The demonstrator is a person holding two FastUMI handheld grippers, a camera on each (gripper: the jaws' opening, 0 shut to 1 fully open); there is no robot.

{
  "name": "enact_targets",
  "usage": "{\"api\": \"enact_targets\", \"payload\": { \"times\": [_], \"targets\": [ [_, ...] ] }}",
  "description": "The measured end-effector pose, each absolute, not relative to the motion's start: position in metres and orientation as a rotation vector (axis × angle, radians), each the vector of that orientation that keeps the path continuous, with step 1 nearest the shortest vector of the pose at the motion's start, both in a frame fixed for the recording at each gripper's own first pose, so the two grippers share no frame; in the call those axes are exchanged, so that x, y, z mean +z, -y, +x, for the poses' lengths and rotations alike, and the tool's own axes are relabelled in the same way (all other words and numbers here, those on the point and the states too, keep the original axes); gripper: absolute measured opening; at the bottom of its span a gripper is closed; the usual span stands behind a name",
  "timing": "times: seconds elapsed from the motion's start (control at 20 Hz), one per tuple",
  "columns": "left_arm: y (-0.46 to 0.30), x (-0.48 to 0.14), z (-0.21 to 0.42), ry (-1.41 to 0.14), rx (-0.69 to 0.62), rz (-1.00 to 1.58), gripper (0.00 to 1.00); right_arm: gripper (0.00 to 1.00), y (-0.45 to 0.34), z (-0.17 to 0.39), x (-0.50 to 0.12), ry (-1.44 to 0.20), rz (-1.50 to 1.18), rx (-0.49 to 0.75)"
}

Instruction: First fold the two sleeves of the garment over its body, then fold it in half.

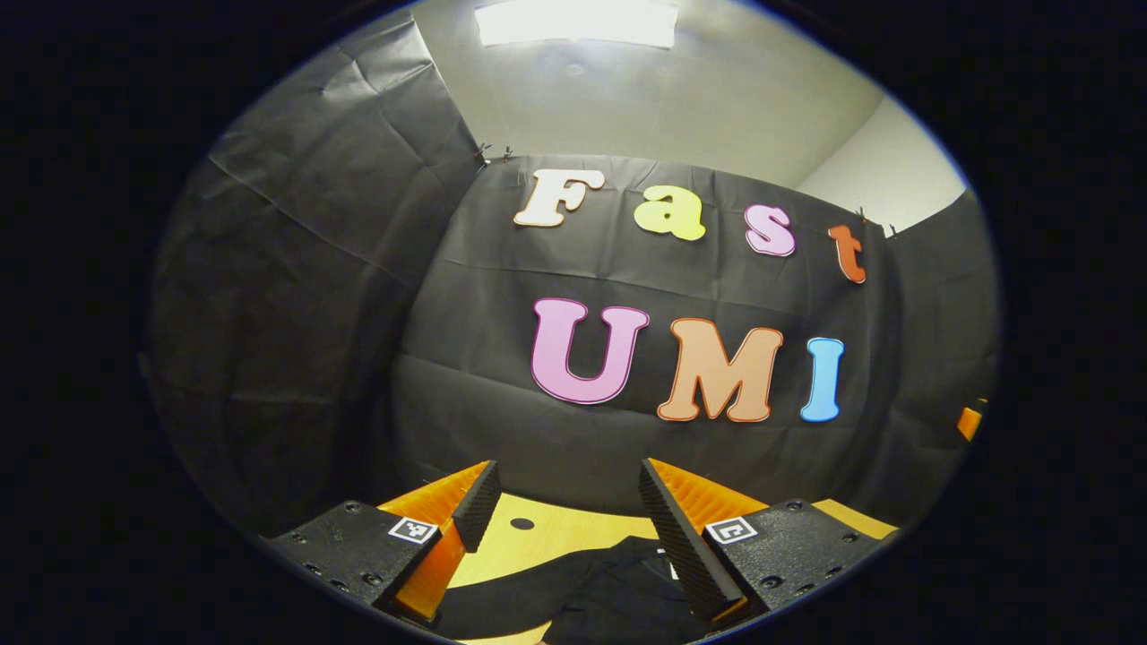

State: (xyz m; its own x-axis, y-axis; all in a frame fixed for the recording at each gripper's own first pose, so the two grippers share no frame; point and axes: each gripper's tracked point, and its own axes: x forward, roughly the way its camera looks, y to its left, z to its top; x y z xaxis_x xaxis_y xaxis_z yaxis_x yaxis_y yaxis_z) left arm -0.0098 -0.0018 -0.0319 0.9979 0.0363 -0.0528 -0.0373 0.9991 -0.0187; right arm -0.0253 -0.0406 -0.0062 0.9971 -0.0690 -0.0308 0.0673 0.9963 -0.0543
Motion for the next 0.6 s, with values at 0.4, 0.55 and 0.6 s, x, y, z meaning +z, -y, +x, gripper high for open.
{"api": "enact_targets", "payload": {
  "times": [0.4,0.55,0.6],
  "targets": [
    [-0.015,-0.037,-0.025,-0.068,0.09,-0.002,0.91,0.98,0.055,-0.016,-0.052,-0.122,-0.044,-0.066],
    [-0.025,-0.039,-0.032,-0.076,0.117,0.021,0.91,0.98,0.067,-0.009,-0.083,-0.184,-0.028,-0.074],
    [-0.029,-0.04,-0.034,-0.081,0.129,0.026,0.91,0.98,0.072,-0.004,-0.098,-0.212,-0.033,-0.072]
  ]
}}
